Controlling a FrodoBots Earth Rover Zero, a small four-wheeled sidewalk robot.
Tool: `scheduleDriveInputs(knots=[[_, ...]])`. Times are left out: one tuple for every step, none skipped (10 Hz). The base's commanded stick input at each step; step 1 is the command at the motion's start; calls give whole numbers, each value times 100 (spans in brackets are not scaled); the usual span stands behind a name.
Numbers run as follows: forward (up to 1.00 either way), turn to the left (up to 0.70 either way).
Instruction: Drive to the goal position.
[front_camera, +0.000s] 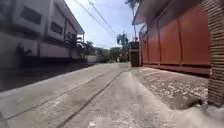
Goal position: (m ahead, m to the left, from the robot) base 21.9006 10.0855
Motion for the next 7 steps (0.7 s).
scheduleDriveInputs(knots=[[100,0],[100,0],[100,0],[100,0],[100,0],[100,0],[100,0]])
